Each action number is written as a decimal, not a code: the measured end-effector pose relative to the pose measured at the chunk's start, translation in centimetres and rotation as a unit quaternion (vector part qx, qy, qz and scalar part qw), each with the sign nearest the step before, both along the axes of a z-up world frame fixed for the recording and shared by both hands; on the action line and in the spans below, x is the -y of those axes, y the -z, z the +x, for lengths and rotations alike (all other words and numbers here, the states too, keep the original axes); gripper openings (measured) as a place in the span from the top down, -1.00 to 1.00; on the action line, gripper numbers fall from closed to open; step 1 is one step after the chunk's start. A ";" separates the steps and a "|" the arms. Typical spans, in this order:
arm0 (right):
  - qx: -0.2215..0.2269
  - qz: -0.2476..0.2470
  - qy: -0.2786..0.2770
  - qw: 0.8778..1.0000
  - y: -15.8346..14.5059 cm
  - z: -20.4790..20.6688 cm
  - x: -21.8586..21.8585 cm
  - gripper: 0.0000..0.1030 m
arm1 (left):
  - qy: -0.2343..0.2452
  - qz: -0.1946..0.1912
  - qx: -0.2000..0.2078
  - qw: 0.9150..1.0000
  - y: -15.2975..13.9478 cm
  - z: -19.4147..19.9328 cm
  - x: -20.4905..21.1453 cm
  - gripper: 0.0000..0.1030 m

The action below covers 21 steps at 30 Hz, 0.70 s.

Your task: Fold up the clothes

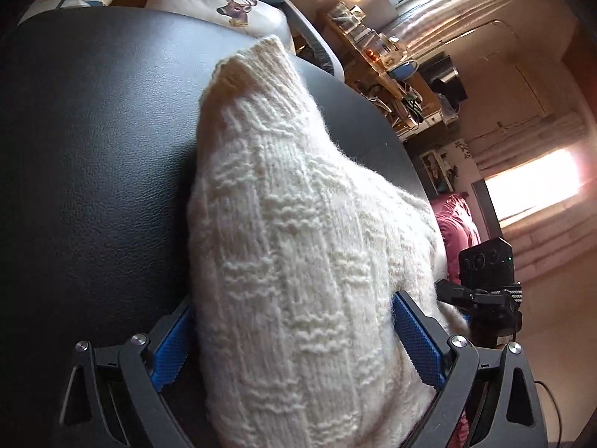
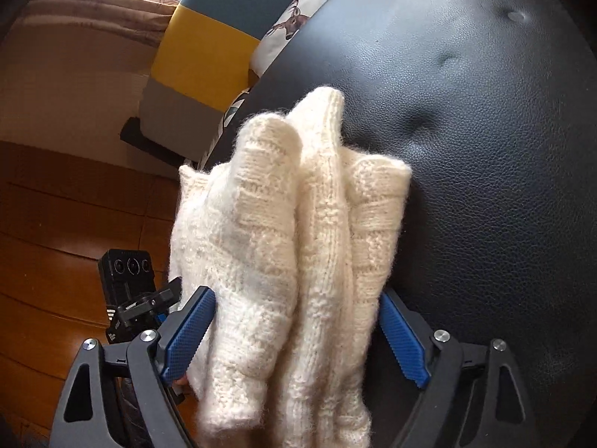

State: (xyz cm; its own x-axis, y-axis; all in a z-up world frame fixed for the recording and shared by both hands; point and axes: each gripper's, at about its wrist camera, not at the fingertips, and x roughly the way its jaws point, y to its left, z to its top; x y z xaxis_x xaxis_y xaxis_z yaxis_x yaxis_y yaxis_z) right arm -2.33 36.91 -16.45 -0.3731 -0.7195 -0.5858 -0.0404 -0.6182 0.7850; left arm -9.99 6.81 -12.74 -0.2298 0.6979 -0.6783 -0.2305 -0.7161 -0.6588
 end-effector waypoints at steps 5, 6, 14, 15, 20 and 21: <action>-0.013 0.008 -0.019 1.000 -0.2 0.4 0.7 -0.41 | 0.001 0.019 0.004 1.000 0.1 0.0 0.3 -0.91; -0.002 0.004 -0.018 1.000 0.1 0.4 0.8 -0.11 | 0.003 0.016 0.003 1.000 0.0 0.1 0.1 -0.92; -0.041 0.019 0.024 0.999 -1.1 2.3 1.8 0.33 | -0.017 -0.026 -0.067 0.997 -1.7 2.8 -0.6 -0.04; -0.045 0.009 0.035 0.998 -1.1 2.6 1.3 0.34 | -0.012 -0.022 -0.075 0.997 -2.1 3.1 -0.9 -0.02; -0.080 -0.017 0.053 0.995 -2.8 4.8 -1.3 0.34 | 0.025 -0.007 -0.112 0.993 -4.0 3.6 -3.2 0.00; -0.089 -0.016 0.056 0.994 -3.5 5.3 -1.9 0.35 | 0.034 -0.002 -0.116 0.993 -4.5 3.4 -4.1 0.00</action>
